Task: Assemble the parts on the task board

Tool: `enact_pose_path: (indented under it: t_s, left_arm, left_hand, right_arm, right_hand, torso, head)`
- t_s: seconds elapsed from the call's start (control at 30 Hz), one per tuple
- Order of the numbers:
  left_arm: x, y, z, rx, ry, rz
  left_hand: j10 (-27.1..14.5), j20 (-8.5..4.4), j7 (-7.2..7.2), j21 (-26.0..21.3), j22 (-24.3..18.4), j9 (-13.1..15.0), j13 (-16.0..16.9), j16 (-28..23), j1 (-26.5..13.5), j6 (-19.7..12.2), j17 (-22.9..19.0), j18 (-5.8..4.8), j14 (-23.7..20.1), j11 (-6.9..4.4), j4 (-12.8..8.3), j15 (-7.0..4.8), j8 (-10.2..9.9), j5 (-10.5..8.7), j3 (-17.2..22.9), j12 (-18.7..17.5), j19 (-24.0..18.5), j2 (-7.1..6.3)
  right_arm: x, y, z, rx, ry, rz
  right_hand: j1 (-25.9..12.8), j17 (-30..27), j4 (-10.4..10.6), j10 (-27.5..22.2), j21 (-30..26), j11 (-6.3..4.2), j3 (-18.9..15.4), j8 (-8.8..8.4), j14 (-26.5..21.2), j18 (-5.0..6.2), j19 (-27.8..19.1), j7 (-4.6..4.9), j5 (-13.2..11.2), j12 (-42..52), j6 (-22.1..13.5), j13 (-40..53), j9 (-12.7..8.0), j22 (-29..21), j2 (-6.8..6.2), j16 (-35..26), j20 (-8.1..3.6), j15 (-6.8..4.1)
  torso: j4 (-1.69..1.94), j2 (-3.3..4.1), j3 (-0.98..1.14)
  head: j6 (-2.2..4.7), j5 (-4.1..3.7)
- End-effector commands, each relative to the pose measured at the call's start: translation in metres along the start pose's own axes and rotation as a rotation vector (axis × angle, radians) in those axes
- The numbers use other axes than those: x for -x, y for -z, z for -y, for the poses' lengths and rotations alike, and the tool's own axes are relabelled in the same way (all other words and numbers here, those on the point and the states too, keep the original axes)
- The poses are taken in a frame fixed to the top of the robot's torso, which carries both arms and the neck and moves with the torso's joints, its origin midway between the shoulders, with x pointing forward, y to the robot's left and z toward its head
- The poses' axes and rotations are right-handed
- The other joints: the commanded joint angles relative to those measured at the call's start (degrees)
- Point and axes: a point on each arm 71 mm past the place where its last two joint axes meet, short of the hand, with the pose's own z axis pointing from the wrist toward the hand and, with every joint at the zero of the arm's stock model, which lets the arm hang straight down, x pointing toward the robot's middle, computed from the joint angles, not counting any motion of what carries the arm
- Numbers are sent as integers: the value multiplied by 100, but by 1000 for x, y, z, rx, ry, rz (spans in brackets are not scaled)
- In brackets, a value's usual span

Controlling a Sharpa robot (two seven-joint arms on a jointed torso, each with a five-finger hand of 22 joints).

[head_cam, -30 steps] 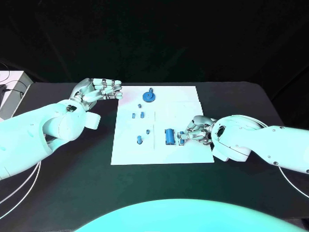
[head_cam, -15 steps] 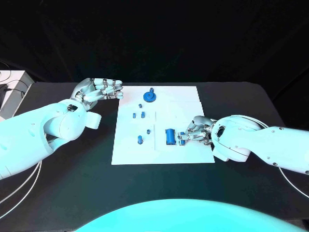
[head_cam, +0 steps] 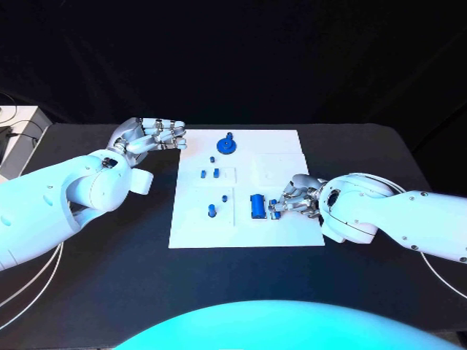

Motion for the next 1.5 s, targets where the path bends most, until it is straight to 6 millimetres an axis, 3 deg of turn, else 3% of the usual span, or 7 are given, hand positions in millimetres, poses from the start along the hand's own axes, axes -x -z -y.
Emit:
enact_pose_path:
  t_s: [0.03,0.4,0.53,0.77,0.87,1.1,1.5]
  left_arm:
    - [-2,0,1,-6,10,-12]
    - [-1,0,1,-5,11,-10]
    - [-1,0,1,-5,11,-9]
    - [-1,0,1,-4,12,-9]
    - [-1,0,1,-4,13,-9]
    - [-1,0,1,-4,13,-10]
    - [-2,0,1,-5,14,-10]
  left_hand:
    - [-35,20,32,-7,-17,1,-6,16,-61,-7,10,-39,-53,1,55,4,4,19,-23,-10,20,-24]
    - [-36,30,38,-29,-95,-1,-6,20,-39,-26,13,-31,-53,4,128,7,-1,15,-66,-9,47,-36]
    - [-35,35,48,-37,-133,0,-6,21,-37,-52,14,-30,-54,8,165,10,4,16,-94,-10,52,-38]
    - [-42,37,50,-34,-211,1,-5,19,-4,-59,14,-26,-57,8,209,11,5,20,-133,-8,72,-39]
    - [-43,38,56,-32,-217,0,-6,20,-4,-61,15,-26,-55,10,212,11,4,14,-137,-9,76,-40]
    - [-43,38,56,-32,-217,0,-6,20,-4,-61,15,-26,-55,10,212,11,4,14,-137,-9,76,-40]
    - [-42,38,56,-29,-262,1,-5,21,12,-62,15,-27,-56,10,229,11,5,14,-148,-8,82,-32]
  right_arm:
    - [-4,-1,-1,9,14,-13]
    - [-2,-2,1,4,7,1]
    - [-2,-3,1,4,5,5]
    - [-1,-3,1,3,-4,16]
    - [0,-3,2,2,-8,21]
    - [0,-1,2,8,-15,28]
    - [0,5,4,34,-31,34]
  right_hand:
    - [50,8,-486,-5,-22,-22,422,-25,-2,-28,443,1,-173,-31,52,-5,-50,732,12,-21,-24,-4]
    - [104,11,2,-35,-35,0,-435,-20,-4,-16,441,27,-641,-35,94,-37,-102,732,119,-30,-5,11]
    - [-16,13,170,-45,-39,14,-608,-9,-2,-13,442,39,-1000,-52,95,-55,-94,733,98,-32,4,22]
    - [-63,16,409,-53,-48,30,-978,21,0,-4,441,54,-1136,-52,91,-76,-66,735,72,-36,17,33]
    - [-58,19,510,-53,-39,34,-1153,30,-1,-2,442,62,-1329,-46,88,-83,-57,741,88,-36,23,37]
    - [-85,19,603,-54,-42,33,-1227,34,-2,0,442,59,-1531,-41,90,-90,-56,742,34,-39,24,36]
    - [-99,21,661,-29,-30,22,-1224,61,2,3,444,42,-1473,-10,122,-80,-42,746,6,-36,23,28]
  torso:
    - [3,-4,-3]
    - [1,-1,-2]
    - [-1,-3,-1]
    - [3,-6,-3]
    - [-6,-4,-2]
    - [2,-3,4]
    - [2,-8,6]
  head:
    - [1,0]
    - [1,-4]
    - [1,-3]
    - [1,-30]
    - [1,-25]
    - [1,-21]
    - [1,-3]
